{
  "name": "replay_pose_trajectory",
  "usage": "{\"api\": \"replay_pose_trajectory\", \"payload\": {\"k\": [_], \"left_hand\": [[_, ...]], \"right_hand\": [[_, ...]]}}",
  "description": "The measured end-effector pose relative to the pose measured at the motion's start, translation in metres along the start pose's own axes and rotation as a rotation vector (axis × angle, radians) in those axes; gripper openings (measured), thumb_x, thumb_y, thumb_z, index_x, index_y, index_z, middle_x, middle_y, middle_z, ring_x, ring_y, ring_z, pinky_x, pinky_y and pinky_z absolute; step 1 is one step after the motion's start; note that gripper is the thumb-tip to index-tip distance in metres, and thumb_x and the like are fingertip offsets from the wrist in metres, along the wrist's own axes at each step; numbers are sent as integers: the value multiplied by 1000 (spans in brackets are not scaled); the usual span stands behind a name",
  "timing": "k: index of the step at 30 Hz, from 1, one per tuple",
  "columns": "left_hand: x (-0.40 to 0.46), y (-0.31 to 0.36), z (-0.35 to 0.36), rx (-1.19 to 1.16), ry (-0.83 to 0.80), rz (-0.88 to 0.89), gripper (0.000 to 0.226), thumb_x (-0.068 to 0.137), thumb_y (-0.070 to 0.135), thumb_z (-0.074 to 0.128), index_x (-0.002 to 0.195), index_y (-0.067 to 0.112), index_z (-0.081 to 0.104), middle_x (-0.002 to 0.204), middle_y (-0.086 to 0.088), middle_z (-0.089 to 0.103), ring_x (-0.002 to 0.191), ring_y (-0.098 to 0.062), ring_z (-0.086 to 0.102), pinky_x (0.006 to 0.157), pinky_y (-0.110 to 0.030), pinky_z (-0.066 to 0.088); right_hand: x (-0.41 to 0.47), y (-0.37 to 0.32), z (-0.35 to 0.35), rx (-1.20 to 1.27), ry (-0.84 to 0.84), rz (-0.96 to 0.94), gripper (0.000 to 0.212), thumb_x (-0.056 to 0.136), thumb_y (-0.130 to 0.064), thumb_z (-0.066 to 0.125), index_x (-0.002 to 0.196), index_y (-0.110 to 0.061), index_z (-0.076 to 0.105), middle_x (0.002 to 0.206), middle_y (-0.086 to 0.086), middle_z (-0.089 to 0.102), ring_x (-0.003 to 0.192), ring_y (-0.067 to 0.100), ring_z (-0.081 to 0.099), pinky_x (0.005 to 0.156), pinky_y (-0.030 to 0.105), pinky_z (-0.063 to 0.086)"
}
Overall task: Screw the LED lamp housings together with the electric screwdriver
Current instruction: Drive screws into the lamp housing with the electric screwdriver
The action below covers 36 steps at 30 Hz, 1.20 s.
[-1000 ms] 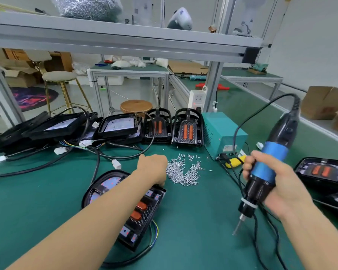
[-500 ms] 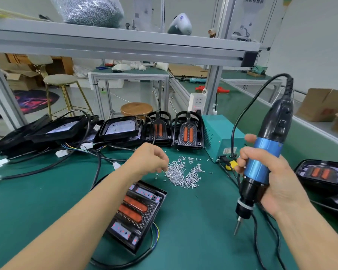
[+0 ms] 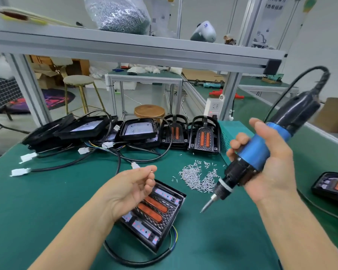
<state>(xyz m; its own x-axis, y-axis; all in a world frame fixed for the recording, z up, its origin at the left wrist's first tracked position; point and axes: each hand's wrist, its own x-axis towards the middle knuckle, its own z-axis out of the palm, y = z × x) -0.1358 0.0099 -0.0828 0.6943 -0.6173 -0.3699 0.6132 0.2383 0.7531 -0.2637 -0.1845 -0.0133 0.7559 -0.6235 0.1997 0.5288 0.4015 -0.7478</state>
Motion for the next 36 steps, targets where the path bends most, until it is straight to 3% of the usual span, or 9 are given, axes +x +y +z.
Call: {"api": "replay_pose_trajectory", "payload": {"k": [3, 6, 9, 13, 17, 22, 29, 36], "left_hand": [[-8, 4, -10, -114, 11, -52, 11, 83, 8, 60, 91, 1, 63, 64, -4, 59, 47, -8, 55, 41, -14, 48], [-16, 9, -20, -182, -36, -52, 25, 71, 4, 64, 96, 0, 65, 70, -7, 63, 54, -12, 62, 48, -18, 54], [-21, 10, -27, -182, -36, 1, 34, 72, 1, 61, 106, -1, 64, 70, -9, 65, 57, -14, 65, 50, -20, 56], [-25, 8, -32, -126, -5, 78, 30, 70, 2, 60, 100, -4, 62, 77, -14, 71, 61, -16, 70, 50, -22, 55], [-30, 1, -31, -144, -14, 105, 25, 70, 6, 63, 94, 1, 62, 84, -14, 72, 66, -18, 70, 52, -23, 56], [-34, -13, -17, -328, -54, 20, 20, 70, 3, 63, 90, 1, 62, 69, -9, 63, 54, -13, 61, 48, -19, 54], [-37, -21, -4, -360, -61, 8, 11, 68, 3, 64, 69, 2, 75, 71, -11, 67, 56, -14, 64, 49, -21, 55], [-39, -24, 0, -348, -52, 27, 19, 69, 2, 64, 89, -1, 67, 73, -11, 67, 58, -15, 64, 50, -21, 55]], "right_hand": [[0, 8, 13, -97, -70, 19, 25, 71, -28, 66, 93, -22, 57, 60, -1, 52, 53, 14, 51, 57, 22, 46], [3, 13, 22, -134, -118, 63, 27, 72, -29, 67, 98, -23, 59, 63, -1, 52, 57, 15, 50, 58, 24, 45], [6, 15, 31, -205, -179, 69, 36, 70, -27, 75, 102, -24, 61, 68, -1, 51, 61, 15, 49, 58, 22, 47], [8, 21, 41, -363, -170, -15, 50, 62, -14, 71, 110, -21, 61, 60, -2, 53, 54, 13, 50, 53, 22, 47], [5, 29, 46, -77, -97, -49, 37, 66, 1, 63, 96, -19, 58, 57, -3, 50, 50, 11, 50, 54, 20, 45], [-1, 32, 56, 234, -83, -111, 19, 72, -11, 51, 88, -20, 54, 59, -5, 49, 52, 9, 48, 58, 19, 43], [-7, 37, 68, 277, -89, -172, 19, 72, -9, 49, 88, -19, 52, 57, -5, 46, 48, 10, 45, 55, 20, 42], [-10, 38, 67, 246, -109, -195, 21, 72, -8, 50, 90, -19, 52, 58, -5, 46, 49, 10, 46, 56, 22, 44]]}}
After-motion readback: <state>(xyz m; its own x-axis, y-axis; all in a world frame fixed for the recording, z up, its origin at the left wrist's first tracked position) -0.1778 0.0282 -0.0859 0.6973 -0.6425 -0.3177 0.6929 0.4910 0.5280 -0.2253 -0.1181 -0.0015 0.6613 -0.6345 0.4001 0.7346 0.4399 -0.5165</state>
